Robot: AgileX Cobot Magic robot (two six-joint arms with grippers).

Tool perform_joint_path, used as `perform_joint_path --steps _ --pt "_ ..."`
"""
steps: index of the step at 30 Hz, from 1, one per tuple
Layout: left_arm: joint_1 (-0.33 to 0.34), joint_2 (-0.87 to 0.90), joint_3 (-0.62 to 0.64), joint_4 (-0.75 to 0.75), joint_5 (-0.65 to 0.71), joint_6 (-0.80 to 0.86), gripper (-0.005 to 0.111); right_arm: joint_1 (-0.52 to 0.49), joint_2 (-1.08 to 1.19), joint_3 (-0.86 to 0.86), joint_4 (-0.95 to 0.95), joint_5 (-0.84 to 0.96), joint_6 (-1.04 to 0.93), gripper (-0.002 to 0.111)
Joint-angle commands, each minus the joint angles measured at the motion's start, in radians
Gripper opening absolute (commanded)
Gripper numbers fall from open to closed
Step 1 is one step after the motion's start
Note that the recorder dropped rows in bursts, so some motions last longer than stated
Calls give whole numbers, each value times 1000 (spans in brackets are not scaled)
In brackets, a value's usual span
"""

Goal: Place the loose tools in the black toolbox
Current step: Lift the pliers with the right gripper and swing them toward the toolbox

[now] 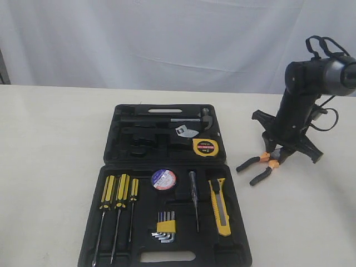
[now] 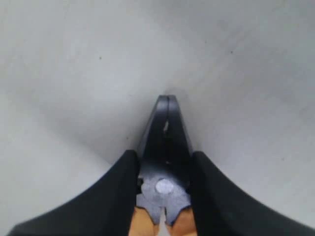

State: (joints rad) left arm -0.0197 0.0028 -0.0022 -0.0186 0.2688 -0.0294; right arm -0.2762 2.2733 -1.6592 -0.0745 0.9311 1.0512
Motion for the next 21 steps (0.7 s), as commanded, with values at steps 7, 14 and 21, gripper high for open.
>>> perform_joint_path --steps 7,14,21 --pt "-2 -3 2 -2 0 -1 0 -12 2 -2 -32 -14 3 0" --pt "-2 -3 2 -2 0 -1 0 -11 2 -2 -32 -11 9 0" --pt "-2 -3 2 -2 0 -1 0 -11 2 -2 -32 24 185 0"
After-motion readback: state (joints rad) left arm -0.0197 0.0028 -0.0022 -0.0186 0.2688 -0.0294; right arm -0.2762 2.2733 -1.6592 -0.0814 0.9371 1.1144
